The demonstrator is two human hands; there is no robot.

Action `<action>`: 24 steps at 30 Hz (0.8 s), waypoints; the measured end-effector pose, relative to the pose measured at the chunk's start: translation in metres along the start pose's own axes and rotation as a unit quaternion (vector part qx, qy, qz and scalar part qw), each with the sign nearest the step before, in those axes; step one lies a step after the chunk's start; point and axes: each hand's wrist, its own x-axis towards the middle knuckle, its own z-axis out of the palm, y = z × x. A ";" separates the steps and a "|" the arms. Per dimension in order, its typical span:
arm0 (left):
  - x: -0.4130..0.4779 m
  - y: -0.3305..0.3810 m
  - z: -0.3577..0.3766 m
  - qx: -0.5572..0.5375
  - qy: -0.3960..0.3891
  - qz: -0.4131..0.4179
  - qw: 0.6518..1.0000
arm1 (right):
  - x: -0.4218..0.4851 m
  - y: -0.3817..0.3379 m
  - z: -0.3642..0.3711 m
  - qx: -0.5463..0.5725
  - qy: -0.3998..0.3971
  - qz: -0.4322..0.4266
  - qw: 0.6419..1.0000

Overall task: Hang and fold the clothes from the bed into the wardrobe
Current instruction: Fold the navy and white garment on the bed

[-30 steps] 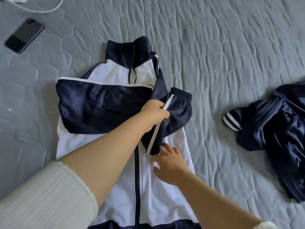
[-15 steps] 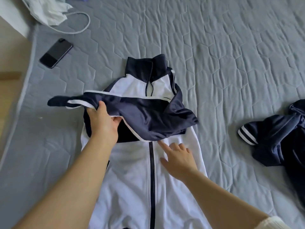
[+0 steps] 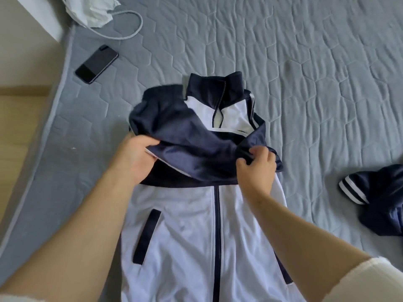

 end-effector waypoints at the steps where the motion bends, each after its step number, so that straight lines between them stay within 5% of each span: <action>1: 0.006 -0.007 -0.006 0.101 0.040 -0.025 0.994 | 0.005 -0.002 -0.001 -0.060 -0.047 -0.010 0.997; 4: 0.013 -0.029 -0.027 0.390 0.184 -0.092 0.898 | 0.011 -0.004 0.002 -0.168 -0.238 -0.015 0.956; 6: 0.012 -0.041 -0.032 0.517 0.273 0.003 0.811 | 0.010 -0.001 0.004 -0.175 -0.288 0.003 0.941; 7: 0.010 -0.045 -0.028 0.565 0.257 0.112 0.776 | 0.007 0.000 0.006 -0.180 -0.297 0.001 0.938; 9: 0.009 -0.050 -0.011 0.672 0.105 0.312 0.664 | 0.002 0.005 0.009 -0.216 -0.307 -0.018 0.927; 10: 0.007 -0.051 -0.001 0.731 -0.003 0.349 0.587 | 0.000 0.008 0.009 -0.231 -0.310 -0.026 0.922; 12: 0.010 -0.059 0.011 0.841 -0.185 0.274 0.428 | -0.003 0.012 0.008 -0.259 -0.313 -0.040 0.913; 14: 0.020 -0.063 0.013 0.903 -0.219 0.205 0.308 | -0.005 0.017 0.004 -0.294 -0.308 -0.051 0.903; 18: 0.023 -0.041 0.005 0.893 -0.153 0.351 0.235 | 0.000 0.022 -0.011 -0.346 -0.257 -0.130 0.893; 21: 0.019 -0.002 0.004 0.870 -0.076 0.444 0.201 | 0.007 0.012 -0.021 -0.249 -0.143 -0.102 0.953; 23: 0.015 0.021 0.005 0.853 -0.003 0.483 0.200 | 0.010 -0.004 -0.024 -0.163 -0.055 -0.081 0.982; 24: 0.013 0.032 0.008 0.833 0.035 0.503 0.225 | 0.011 -0.013 -0.026 -0.129 -0.024 -0.085 0.988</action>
